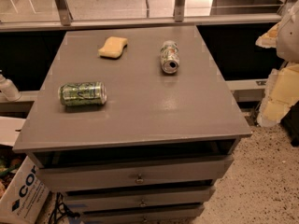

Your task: Place green can upright

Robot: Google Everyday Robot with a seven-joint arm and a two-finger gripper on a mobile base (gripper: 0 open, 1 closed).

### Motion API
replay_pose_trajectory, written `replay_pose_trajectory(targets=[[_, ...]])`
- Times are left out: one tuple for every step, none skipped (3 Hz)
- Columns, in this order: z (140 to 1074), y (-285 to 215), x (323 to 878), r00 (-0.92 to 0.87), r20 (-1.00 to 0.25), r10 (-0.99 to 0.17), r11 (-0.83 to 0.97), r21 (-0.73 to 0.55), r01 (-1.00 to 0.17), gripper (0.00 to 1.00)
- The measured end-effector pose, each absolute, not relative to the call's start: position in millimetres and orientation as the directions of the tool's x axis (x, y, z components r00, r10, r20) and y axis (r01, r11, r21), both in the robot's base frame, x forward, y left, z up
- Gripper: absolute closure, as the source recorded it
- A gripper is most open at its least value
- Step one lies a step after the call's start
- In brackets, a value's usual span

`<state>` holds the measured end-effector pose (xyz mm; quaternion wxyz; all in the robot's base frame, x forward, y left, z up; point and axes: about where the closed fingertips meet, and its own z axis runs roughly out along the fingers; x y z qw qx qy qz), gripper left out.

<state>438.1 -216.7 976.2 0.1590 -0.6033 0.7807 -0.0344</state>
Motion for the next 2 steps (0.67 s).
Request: replay_pose_trajectory(targets=[[976.3, -216.5, 438.3, -0.221, -0.207, -0.953, 0.27, -0.246, -0.931, 0.0], [977.6, -214.7, 441.0, -0.219, -0.219, -0.951, 0.272, -0.249, -0.93, 0.0]])
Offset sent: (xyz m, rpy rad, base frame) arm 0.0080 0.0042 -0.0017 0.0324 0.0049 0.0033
